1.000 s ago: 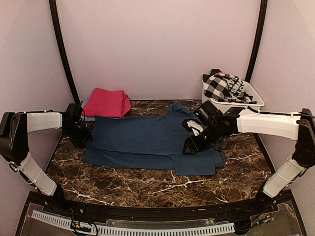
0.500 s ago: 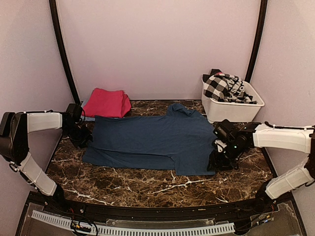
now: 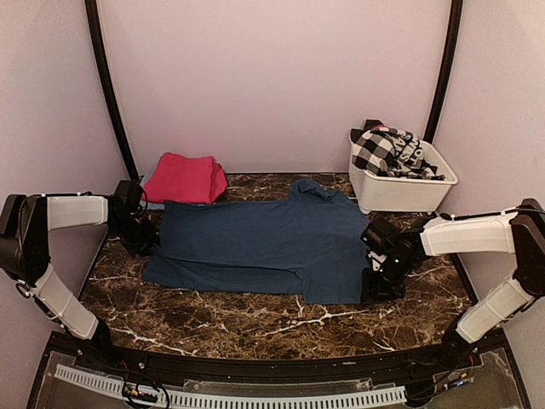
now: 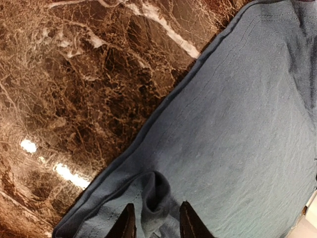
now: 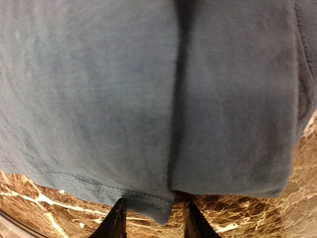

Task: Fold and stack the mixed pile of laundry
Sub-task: Fold the flattened T-shirt at the center of the board.

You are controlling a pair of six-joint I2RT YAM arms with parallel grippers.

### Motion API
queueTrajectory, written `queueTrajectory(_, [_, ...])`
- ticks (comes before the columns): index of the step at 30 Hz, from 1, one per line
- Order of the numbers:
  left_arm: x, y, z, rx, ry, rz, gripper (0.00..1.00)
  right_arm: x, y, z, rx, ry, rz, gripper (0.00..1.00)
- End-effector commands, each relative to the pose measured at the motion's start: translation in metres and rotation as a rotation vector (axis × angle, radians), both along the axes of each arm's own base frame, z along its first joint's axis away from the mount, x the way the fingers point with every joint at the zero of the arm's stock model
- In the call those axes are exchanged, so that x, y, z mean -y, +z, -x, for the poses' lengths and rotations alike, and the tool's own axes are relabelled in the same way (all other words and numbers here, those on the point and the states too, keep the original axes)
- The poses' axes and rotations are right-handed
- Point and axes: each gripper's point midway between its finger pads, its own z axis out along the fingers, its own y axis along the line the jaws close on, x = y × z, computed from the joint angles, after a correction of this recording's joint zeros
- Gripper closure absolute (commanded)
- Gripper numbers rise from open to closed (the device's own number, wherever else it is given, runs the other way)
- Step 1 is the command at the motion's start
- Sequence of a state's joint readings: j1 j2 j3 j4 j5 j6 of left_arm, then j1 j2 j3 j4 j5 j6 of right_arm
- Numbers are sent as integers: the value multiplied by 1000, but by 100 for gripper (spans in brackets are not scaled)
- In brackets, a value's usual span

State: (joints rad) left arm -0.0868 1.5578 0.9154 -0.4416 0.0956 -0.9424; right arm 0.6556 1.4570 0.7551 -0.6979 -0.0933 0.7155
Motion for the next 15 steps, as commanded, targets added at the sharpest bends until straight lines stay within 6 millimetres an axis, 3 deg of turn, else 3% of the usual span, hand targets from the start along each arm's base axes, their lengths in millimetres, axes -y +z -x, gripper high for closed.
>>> queueTrajectory(1, [-4,-3,5,-11,7,-3,72,-6,-3,-16,40,9,-7,73])
queueTrajectory(6, [-6,-5,4,-18,11,-18,77,-14,8,-22,73,17,-52,100])
queueTrajectory(10, [-6,-6,3,-23,11,-17,85,-15,16,-24,98,30,-64,100])
queueTrajectory(12, [-5,-4,3,-20,10,-12,94,-18,28,-27,130,37,-84,100])
queueTrajectory(15, [-4,2,7,-15,11,-6,100,-21,53,-34,195,39,-119,100])
